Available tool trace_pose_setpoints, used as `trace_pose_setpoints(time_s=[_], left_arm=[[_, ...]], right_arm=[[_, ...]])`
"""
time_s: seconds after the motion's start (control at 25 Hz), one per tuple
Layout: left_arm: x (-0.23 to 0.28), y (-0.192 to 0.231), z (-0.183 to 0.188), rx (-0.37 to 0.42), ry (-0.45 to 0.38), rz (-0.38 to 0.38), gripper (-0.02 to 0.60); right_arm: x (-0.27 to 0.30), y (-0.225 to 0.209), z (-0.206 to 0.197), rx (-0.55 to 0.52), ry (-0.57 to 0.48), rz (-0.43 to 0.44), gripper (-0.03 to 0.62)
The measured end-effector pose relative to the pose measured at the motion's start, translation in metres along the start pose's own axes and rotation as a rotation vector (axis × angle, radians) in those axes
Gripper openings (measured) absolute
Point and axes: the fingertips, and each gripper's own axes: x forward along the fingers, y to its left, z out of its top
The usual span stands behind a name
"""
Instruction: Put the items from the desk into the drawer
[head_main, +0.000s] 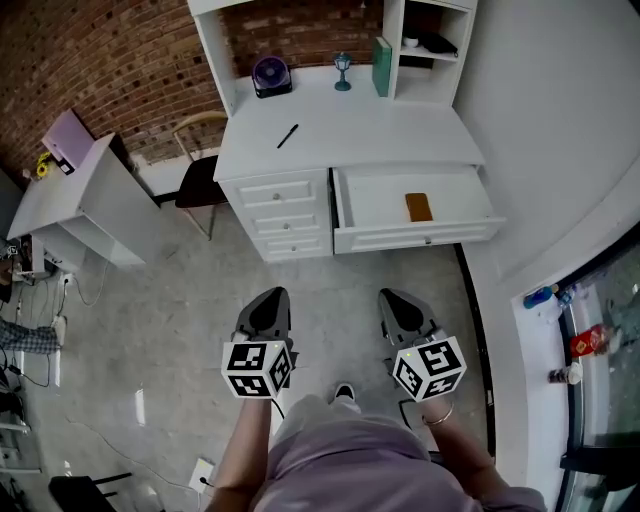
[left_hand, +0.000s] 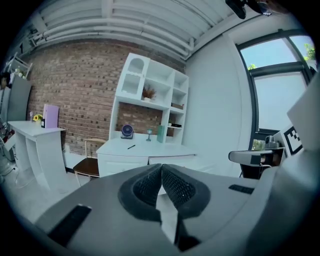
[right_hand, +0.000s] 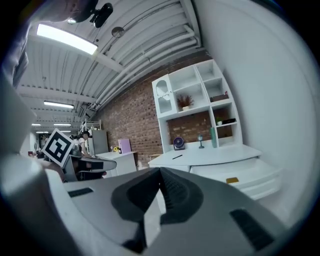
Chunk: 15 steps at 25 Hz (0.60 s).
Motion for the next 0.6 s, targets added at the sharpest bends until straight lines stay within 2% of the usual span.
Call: trace_pose_setpoints(time_s=[0.16,0.32,0.6], left_arm=[[0.014,0.001,0.003,0.0,0.001,0.014,0.012],[0.025,0.008,0.005,-0.016,0.006,0.025,0.064],[0.052,0.039,0.011,-0.034,0.01,0.041,0.104]], right_arm=[[0.004,-0.01,0.002,0.0,0.002,-0.001,0.003],[0.008,-0.018,0.005,0.011,0.001,-0.006,0.003],[0.044,-0.022,0.007,0.024,0.007,0.003,0.003]])
